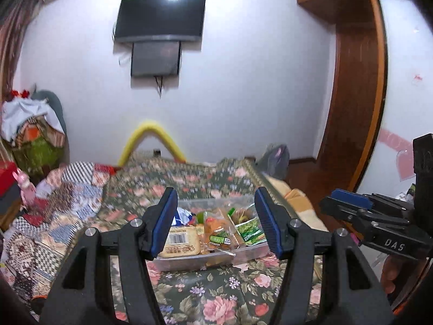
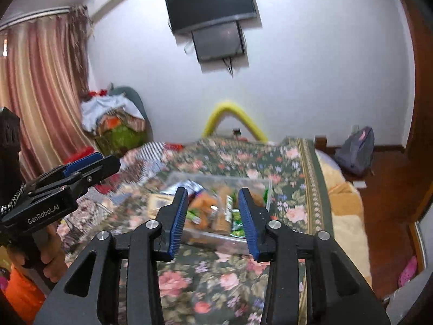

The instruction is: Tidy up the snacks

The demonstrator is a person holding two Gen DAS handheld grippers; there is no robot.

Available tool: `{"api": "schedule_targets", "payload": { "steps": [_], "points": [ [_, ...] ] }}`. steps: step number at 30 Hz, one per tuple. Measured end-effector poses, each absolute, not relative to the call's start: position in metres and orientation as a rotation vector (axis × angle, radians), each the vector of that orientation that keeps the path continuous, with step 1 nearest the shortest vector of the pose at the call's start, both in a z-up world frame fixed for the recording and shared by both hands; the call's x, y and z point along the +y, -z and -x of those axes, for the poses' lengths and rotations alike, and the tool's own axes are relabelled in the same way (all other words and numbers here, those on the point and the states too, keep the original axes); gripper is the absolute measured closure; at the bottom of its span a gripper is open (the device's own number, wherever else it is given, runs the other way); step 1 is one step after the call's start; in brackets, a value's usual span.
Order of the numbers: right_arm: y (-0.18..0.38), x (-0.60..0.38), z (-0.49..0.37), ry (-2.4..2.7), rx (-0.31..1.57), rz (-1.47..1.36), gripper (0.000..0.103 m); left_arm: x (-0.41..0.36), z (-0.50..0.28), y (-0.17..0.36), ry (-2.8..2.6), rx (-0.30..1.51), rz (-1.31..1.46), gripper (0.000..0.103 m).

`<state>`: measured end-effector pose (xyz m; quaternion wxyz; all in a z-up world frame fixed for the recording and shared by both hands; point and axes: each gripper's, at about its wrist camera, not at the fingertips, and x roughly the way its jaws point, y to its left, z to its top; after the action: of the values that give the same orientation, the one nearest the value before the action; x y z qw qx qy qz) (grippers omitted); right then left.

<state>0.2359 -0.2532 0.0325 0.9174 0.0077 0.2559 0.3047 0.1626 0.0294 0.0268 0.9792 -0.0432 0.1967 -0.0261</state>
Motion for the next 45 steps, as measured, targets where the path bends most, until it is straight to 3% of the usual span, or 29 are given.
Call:
{"api": "schedule_targets", "payload": {
  "steps": [4, 11, 16, 21, 26, 45],
  "points": [
    [-0.054, -0.26, -0.189, -0.629, 0.457, -0.028, 0.058, 0.033, -0.117, -0.046, 0.046, 0.338, 0.077, 0.043],
    [-0.062, -0.254, -0.143, -0.621, 0.407, -0.033, 0.037, 0.033, -0.06, -0.05, 0.011, 0.276, 0.04, 0.013],
    [-0.06, -0.25, -0.131, -0.589, 0.382, -0.021, 0.016, 0.035, -0.045, -0.044, 0.02, 0.283, 0.049, 0.01],
    [-0.058, -0.251, -0.128, -0.549, 0.365, -0.013, 0.004, 0.031, -0.037, -0.04, 0.029, 0.28, 0.044, 0.008],
    [-0.06, -0.253, -0.12, -0.528, 0.346, 0.004, 0.0, 0.03, -0.034, -0.037, 0.032, 0.285, 0.051, 0.008],
    [-0.055, -0.253, -0.11, -0.514, 0.336, 0.025, 0.0, 0.031, -0.036, -0.033, 0.03, 0.289, 0.06, 0.006]
  ]
}}
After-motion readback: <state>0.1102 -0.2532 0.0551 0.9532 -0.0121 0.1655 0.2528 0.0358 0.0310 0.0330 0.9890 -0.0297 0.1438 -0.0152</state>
